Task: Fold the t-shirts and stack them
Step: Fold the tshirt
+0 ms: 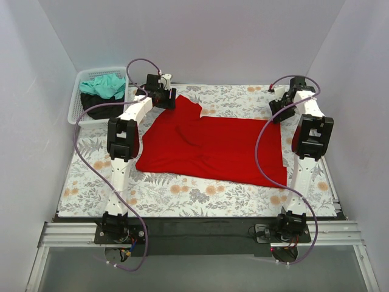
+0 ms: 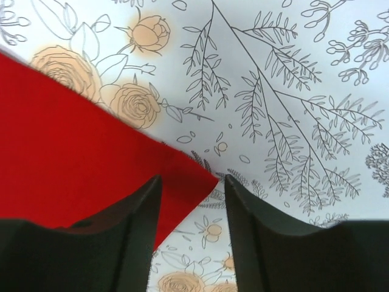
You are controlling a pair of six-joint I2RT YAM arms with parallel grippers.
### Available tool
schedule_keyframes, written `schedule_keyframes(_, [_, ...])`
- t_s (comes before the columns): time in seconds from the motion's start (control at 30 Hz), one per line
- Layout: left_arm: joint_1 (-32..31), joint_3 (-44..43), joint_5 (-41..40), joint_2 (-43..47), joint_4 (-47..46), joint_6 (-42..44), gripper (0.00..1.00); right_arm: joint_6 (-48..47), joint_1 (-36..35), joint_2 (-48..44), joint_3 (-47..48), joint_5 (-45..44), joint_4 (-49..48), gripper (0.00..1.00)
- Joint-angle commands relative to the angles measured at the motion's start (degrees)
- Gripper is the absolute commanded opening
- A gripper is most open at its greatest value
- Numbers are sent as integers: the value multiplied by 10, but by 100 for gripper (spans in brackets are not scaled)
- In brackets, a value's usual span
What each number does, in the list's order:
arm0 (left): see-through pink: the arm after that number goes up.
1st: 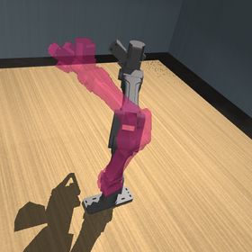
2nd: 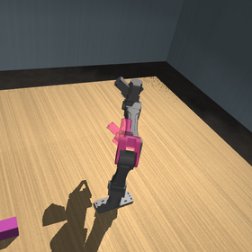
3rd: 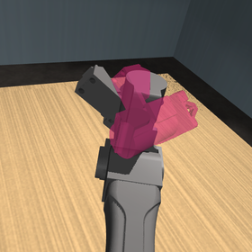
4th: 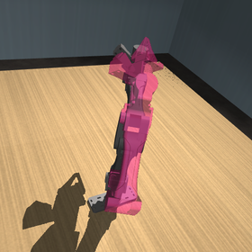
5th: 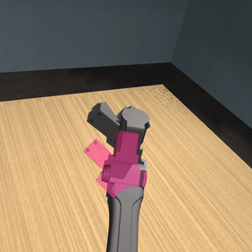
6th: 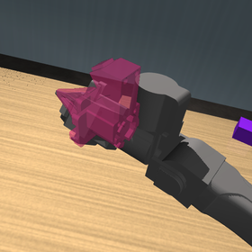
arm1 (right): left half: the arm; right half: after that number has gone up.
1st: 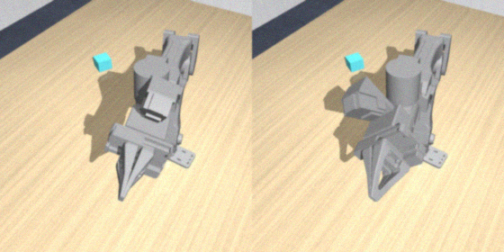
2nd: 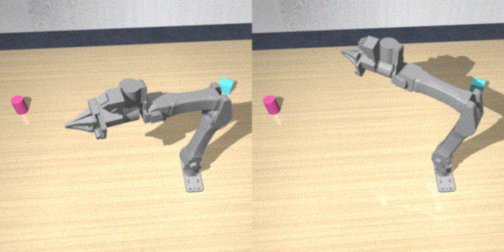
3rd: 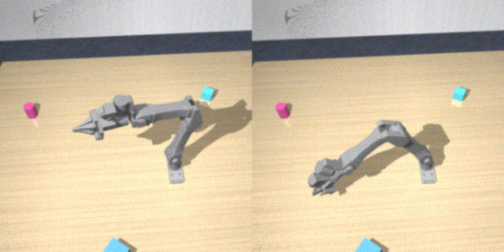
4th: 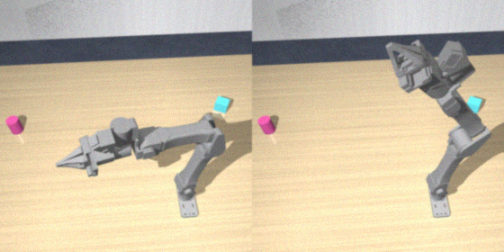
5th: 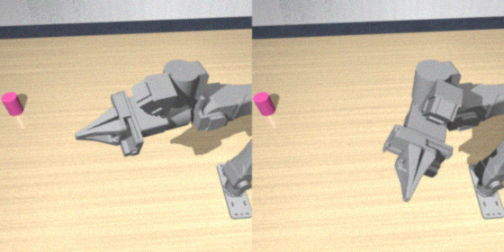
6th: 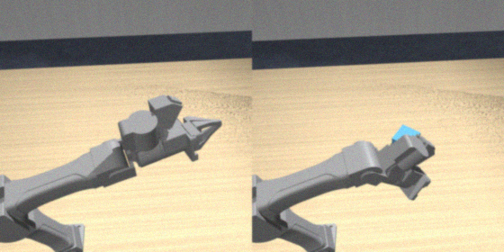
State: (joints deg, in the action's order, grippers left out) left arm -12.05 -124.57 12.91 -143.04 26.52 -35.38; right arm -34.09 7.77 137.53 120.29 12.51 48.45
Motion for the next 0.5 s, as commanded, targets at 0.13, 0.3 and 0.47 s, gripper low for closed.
schedule_keyframes(0.13, [5, -30, -35, -31, -4, 20, 60, -9, 1, 30, -2, -9, -17, 38])
schedule_keyframes(0.3, [5, -35, 0, -44, 7, 28, 56, -18, 2, 28, -17, -11, -20, 18])
schedule_keyframes(0.47, [5, -48, 37, -57, 34, 28, 52, -22, 2, 26, -23, -7, -18, 7])
